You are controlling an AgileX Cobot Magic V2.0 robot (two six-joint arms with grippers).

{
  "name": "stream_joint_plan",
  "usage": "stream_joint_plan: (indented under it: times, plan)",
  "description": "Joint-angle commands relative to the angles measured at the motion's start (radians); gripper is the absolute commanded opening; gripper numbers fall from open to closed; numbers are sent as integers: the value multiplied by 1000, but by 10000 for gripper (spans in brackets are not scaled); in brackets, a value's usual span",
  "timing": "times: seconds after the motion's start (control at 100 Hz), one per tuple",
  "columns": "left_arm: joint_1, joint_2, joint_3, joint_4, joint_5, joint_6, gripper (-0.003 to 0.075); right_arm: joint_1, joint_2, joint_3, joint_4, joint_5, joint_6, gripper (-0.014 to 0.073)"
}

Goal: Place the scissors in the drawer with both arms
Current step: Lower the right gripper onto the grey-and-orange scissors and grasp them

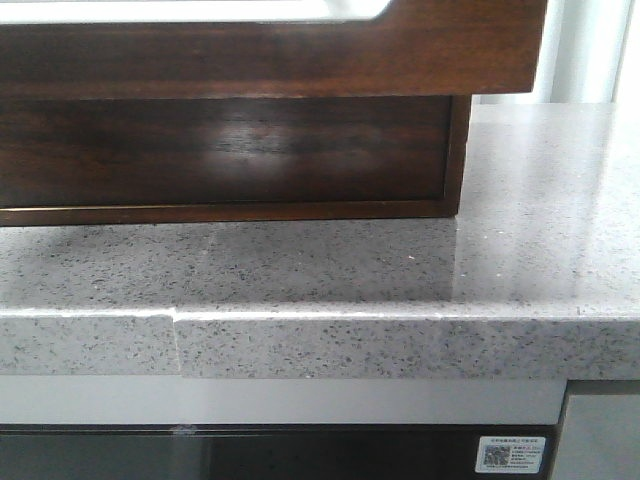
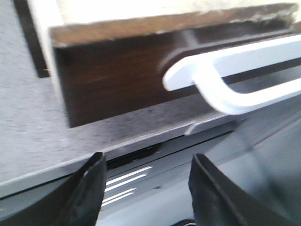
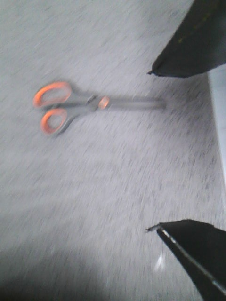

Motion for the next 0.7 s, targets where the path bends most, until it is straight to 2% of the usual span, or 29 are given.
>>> stream_joint_plan:
  times: [0.0,0.12,0.22,0.35,0.43,0.69]
  plan:
    - [-36,-1,-65,102,-46,-68,376,-63,70,-67,-29,5,5,556]
    - [-58,-24,-87,220,-129,-104,375,-158,183,-103,-7,56,-14,535]
    - [-58,-38,-88,216,-201,-106,372,-240,275,-128,80,63,-109,512]
    - [-58,-38,-86,208,-211,-99,367,-324,391,-170,201,66,-233,488]
    - [-58,-38,-84,199,-216,-99,367,-340,452,-197,241,73,-285,474]
    - [-58,-38,-84,194,-226,-99,367,-334,629,-324,243,110,-362,390]
